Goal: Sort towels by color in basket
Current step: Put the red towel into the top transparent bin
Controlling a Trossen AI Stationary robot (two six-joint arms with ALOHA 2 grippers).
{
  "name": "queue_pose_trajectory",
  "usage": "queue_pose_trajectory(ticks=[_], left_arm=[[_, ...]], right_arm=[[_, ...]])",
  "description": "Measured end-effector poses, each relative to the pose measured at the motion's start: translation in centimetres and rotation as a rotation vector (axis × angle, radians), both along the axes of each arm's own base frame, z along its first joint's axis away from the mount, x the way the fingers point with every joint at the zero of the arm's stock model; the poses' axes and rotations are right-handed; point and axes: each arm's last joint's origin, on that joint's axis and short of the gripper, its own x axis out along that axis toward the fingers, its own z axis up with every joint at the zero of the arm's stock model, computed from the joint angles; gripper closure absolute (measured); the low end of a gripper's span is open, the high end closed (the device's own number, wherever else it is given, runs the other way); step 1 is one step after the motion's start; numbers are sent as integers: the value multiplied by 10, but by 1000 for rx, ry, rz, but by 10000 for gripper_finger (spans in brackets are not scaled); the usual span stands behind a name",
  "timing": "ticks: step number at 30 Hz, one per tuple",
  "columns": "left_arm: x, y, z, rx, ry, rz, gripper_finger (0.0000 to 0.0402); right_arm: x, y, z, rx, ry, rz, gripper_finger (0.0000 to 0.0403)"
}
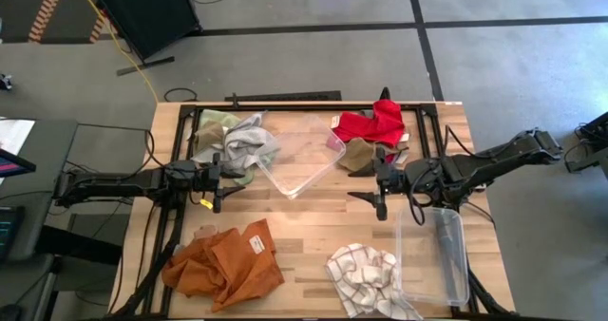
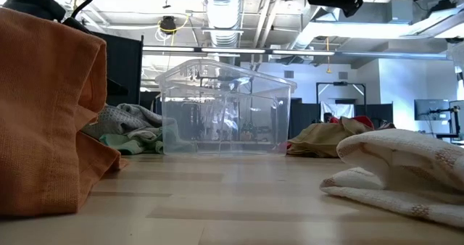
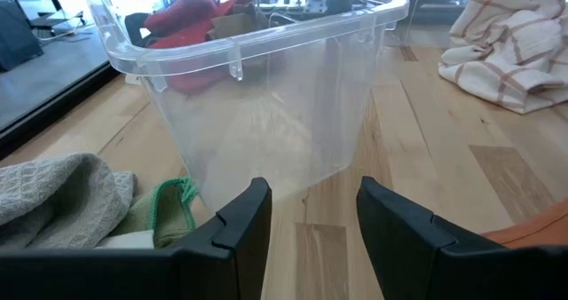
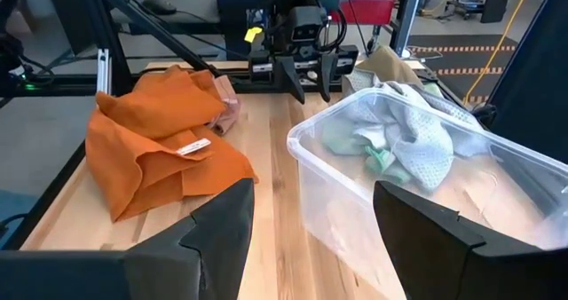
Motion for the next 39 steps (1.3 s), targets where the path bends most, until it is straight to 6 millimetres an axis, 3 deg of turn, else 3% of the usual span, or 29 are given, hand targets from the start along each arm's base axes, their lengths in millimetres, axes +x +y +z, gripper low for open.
queue_pose_trajectory(ticks=[21,39], left_arm=[[0,0,0,0,0,0,242],[0,0,0,0,0,0,242]], right_arm=[[-13,-33,-21,-3,249,-223,143],[-40,-64,-34,96,460,-465,143]])
